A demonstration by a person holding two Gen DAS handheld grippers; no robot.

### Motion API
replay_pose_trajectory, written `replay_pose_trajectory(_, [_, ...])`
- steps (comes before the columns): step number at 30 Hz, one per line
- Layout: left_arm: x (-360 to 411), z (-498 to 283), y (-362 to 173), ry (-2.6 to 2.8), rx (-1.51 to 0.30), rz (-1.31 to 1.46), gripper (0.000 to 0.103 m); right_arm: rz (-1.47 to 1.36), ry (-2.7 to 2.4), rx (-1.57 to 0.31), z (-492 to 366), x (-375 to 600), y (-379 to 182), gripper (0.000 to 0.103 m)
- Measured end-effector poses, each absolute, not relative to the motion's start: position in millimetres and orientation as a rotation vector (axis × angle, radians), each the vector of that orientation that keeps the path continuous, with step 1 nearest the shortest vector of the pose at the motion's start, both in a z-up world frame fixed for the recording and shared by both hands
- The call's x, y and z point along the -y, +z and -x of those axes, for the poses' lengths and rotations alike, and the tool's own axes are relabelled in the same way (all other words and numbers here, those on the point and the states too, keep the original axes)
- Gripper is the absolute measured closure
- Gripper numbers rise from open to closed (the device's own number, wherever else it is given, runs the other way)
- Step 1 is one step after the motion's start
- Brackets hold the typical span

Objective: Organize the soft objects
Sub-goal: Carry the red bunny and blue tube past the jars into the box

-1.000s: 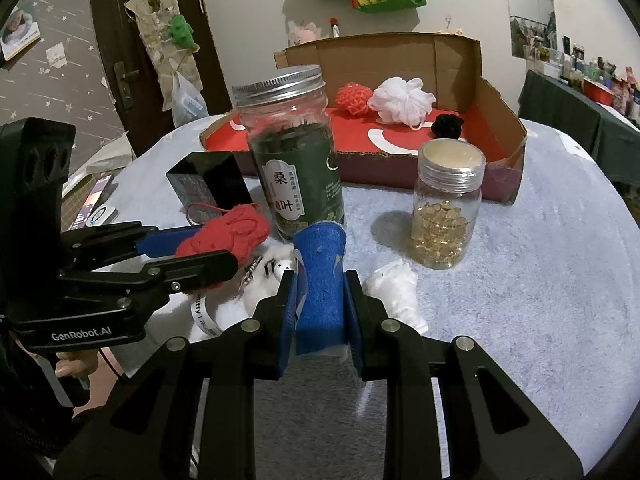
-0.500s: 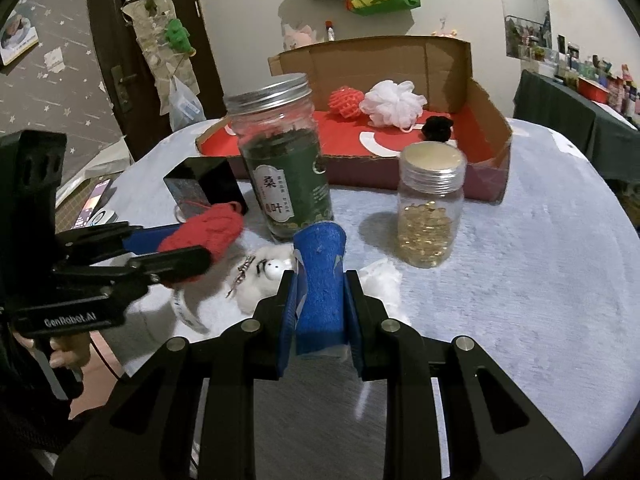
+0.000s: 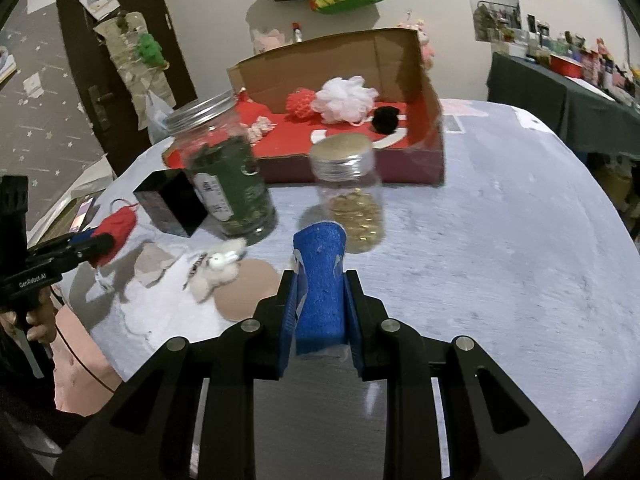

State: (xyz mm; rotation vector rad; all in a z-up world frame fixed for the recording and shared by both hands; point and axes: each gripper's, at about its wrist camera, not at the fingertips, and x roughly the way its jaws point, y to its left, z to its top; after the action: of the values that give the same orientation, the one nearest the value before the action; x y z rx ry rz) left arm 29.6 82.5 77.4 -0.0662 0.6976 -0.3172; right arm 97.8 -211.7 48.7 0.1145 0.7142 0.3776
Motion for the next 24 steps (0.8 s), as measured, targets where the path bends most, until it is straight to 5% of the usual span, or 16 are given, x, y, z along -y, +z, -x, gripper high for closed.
replay_pose_trajectory(24, [-132.4,-83.3,64.1,-0.422,-0.652,-0.028,0.061,0.022,0.396,-0.732,-145.8,247.9,51.5,0.081])
